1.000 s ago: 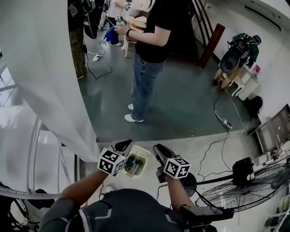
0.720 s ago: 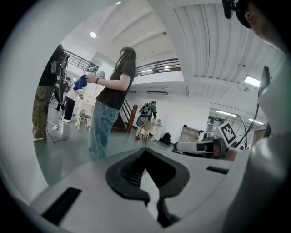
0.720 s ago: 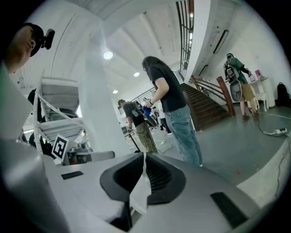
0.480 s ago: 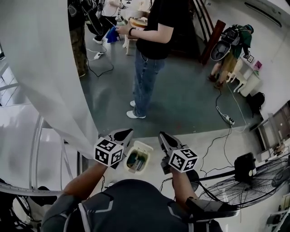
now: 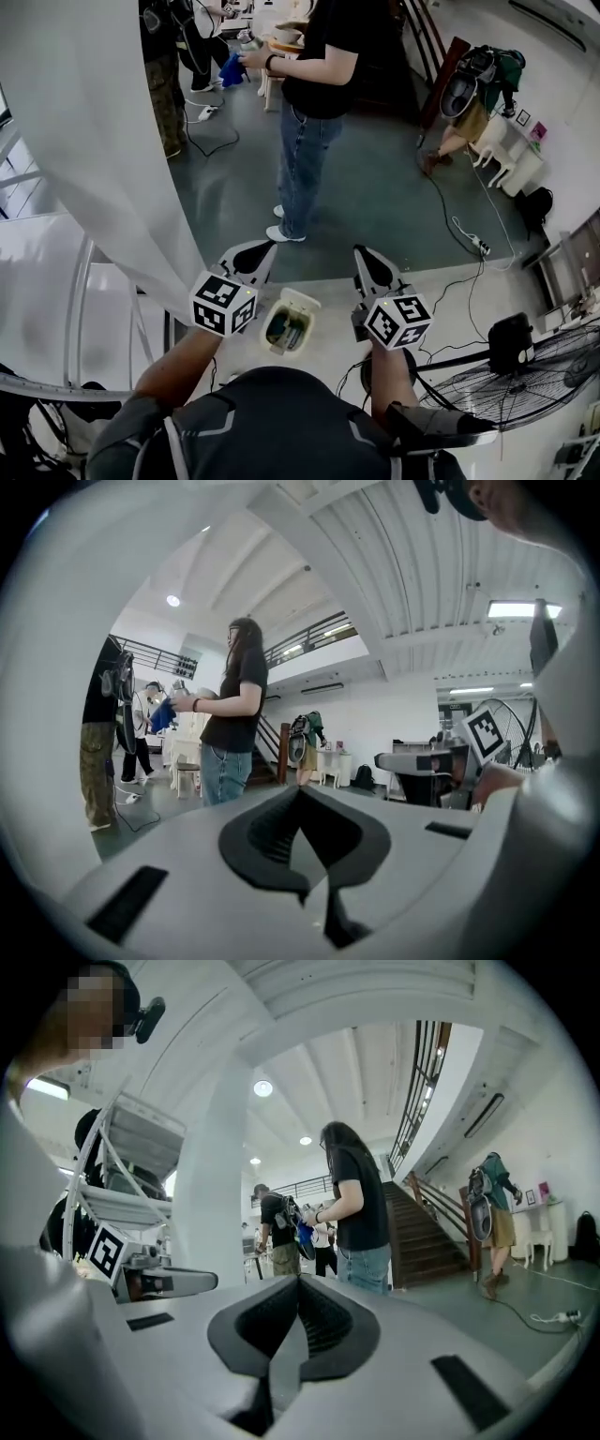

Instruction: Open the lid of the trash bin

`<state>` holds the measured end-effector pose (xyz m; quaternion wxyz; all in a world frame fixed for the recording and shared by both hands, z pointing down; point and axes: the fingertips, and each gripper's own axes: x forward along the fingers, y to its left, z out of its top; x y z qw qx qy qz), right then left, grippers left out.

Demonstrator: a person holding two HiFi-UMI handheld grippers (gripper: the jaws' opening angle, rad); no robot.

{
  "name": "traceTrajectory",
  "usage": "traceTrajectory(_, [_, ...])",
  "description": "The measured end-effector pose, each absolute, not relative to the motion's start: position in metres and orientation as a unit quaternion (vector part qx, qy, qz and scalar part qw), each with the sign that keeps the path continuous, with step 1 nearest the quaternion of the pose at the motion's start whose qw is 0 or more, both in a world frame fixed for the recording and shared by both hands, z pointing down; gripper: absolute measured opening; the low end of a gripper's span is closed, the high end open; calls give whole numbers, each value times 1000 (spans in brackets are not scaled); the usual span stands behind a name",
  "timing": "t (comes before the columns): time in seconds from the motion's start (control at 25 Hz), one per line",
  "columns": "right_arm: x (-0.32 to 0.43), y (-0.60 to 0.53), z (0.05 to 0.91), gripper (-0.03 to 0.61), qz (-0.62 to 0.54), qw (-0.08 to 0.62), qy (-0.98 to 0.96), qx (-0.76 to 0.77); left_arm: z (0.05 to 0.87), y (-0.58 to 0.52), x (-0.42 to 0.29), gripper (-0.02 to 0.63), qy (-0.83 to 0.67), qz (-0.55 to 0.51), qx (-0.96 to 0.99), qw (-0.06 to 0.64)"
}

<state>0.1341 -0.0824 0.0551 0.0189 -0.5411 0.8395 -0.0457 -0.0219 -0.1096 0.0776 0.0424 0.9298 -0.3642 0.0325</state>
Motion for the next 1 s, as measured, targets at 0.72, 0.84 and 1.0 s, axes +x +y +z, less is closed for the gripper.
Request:
traceTrajectory(0.72, [129,-72,43,26,-16,10,838,-546,47,-98,-34,8,-375,-2,926,38])
traceTrajectory(0.84, [130,-71,41,26,-14,9,838,-546,44,-97,-32,8,-376,-3,926,34])
traceTrajectory(1.0, [129,-71,37,26,-10,6,838,-545,40,-96,-33,8,-378,-3,925,34])
